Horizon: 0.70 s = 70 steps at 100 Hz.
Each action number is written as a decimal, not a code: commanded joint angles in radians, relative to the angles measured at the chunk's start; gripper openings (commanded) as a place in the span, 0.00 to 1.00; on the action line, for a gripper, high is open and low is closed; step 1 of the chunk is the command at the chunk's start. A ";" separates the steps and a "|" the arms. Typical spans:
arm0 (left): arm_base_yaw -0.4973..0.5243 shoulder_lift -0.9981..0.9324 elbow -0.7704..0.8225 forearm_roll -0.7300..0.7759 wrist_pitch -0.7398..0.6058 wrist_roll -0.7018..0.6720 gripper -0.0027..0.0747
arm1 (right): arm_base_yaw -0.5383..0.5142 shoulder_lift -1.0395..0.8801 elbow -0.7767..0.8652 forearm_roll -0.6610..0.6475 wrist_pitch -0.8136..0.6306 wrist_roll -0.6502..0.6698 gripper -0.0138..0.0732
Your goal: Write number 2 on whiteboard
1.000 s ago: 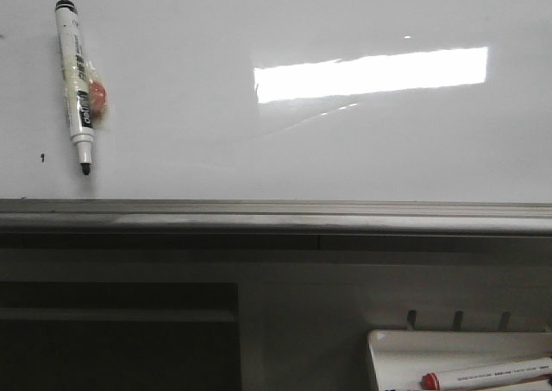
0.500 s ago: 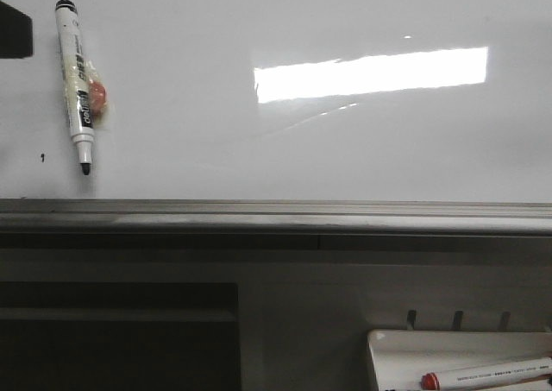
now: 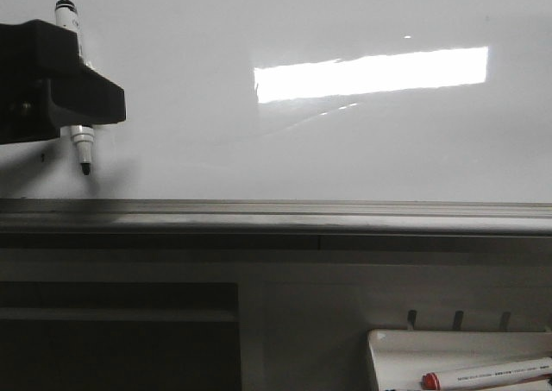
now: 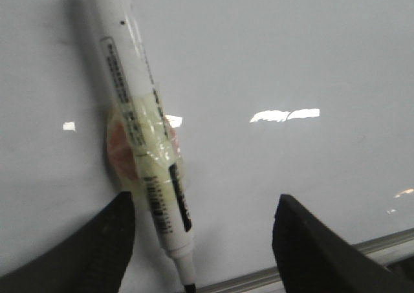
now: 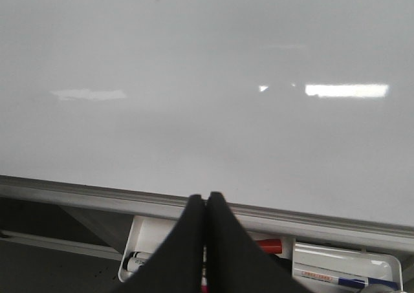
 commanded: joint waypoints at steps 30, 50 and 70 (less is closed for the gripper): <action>-0.008 0.062 -0.026 -0.057 -0.125 -0.009 0.53 | 0.002 0.009 -0.034 0.002 -0.087 -0.011 0.10; -0.008 0.102 -0.026 -0.051 -0.144 -0.009 0.14 | 0.002 0.009 -0.034 0.002 -0.099 -0.011 0.10; -0.008 0.090 -0.026 0.038 -0.142 -0.009 0.01 | 0.002 0.009 -0.034 0.002 -0.099 -0.011 0.10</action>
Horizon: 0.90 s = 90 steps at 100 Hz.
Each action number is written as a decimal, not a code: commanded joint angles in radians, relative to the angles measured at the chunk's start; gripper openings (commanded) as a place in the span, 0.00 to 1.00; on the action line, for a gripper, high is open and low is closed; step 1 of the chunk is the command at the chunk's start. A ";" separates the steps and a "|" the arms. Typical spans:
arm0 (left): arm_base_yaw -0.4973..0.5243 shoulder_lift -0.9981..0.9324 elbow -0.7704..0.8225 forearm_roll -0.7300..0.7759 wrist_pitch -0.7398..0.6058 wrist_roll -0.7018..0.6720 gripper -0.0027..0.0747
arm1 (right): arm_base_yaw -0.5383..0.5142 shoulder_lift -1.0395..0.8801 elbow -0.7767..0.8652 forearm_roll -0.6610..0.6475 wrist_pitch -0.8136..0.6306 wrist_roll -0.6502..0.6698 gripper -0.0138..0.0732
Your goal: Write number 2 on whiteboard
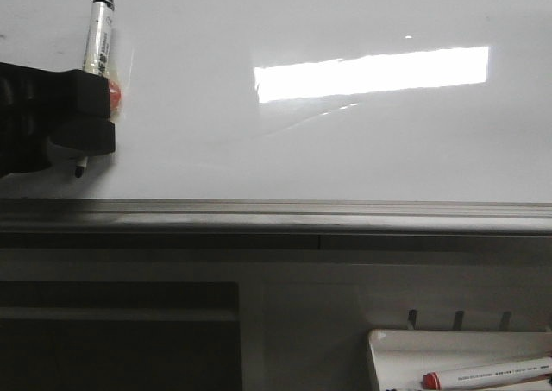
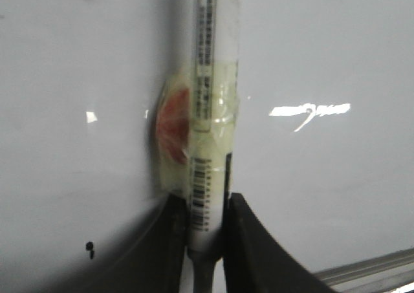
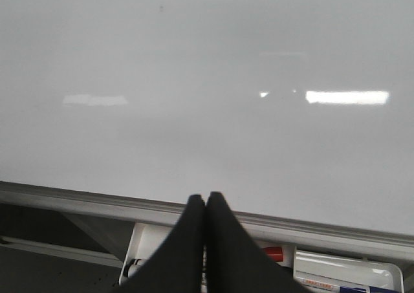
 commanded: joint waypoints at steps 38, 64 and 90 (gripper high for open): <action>-0.004 -0.175 -0.024 0.816 -0.028 0.000 0.01 | 0.306 0.077 -0.055 0.148 -0.091 -0.211 0.10; -0.004 -0.234 -0.014 1.076 0.059 0.000 0.01 | 0.606 0.240 -0.113 0.140 -0.248 -0.294 0.57; -0.004 -0.236 -0.014 1.230 0.059 0.000 0.01 | 0.682 0.402 -0.180 0.116 -0.363 -0.300 0.70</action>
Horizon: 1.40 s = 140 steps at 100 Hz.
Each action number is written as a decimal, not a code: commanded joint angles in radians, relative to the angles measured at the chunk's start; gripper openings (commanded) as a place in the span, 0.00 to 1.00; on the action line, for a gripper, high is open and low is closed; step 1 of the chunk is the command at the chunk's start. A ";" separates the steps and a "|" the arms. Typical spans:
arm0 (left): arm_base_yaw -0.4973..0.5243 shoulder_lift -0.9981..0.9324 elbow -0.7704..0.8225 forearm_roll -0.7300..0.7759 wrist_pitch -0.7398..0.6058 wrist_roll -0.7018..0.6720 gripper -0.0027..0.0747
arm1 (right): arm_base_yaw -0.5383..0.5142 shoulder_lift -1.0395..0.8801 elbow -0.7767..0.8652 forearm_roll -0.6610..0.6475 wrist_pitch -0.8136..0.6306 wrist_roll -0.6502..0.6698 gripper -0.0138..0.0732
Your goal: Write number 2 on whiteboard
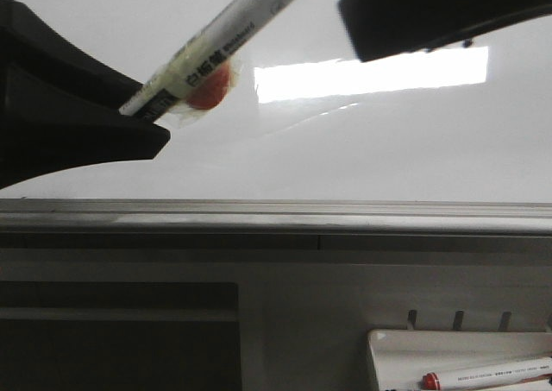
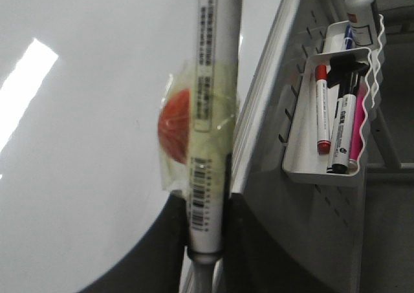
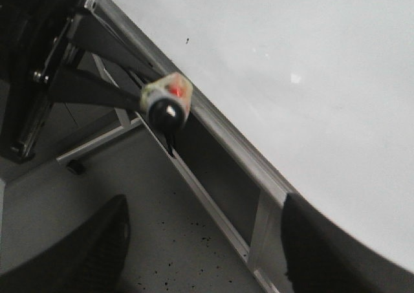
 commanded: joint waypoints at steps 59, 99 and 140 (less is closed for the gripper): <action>-0.004 -0.018 -0.023 0.005 -0.062 -0.006 0.01 | 0.120 0.231 -0.190 -0.008 -0.133 -0.043 0.50; -0.004 -0.021 -0.023 0.005 -0.070 -0.006 0.03 | 0.120 0.231 -0.190 -0.008 -0.123 -0.043 0.08; -0.004 -0.246 -0.023 -0.181 0.164 -0.006 0.67 | 0.115 0.231 -0.190 -0.008 -0.156 -0.043 0.08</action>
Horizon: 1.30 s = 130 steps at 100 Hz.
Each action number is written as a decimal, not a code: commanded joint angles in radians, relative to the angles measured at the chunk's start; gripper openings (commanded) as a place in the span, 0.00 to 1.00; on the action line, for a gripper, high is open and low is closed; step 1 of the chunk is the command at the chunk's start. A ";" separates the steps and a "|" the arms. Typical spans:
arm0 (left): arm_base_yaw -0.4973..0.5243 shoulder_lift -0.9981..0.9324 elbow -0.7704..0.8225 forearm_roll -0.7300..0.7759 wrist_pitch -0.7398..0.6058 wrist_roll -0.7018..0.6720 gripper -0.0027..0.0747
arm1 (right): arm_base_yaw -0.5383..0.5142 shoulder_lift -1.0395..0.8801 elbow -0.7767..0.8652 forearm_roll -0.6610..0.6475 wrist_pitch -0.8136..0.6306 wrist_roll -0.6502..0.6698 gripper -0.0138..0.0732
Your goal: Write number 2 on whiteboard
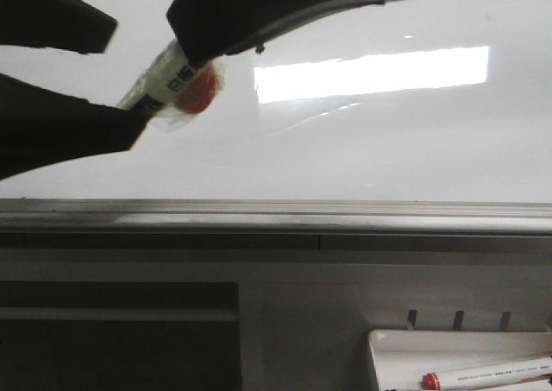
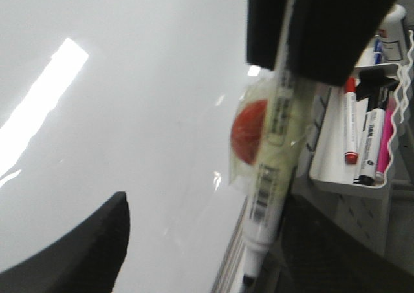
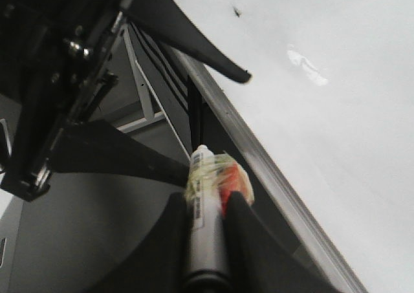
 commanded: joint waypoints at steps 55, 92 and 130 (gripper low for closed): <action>0.092 -0.527 -0.027 -0.233 0.138 -0.010 0.01 | -0.032 0.010 -0.036 0.018 -0.242 -0.007 0.08; 0.224 -0.522 -0.027 -0.341 0.120 -0.010 0.01 | -0.028 0.042 -0.036 0.025 -0.211 -0.007 0.08; 0.288 -0.522 -0.027 -0.378 0.117 -0.010 0.01 | -0.117 0.104 -0.140 0.027 -0.209 -0.004 0.08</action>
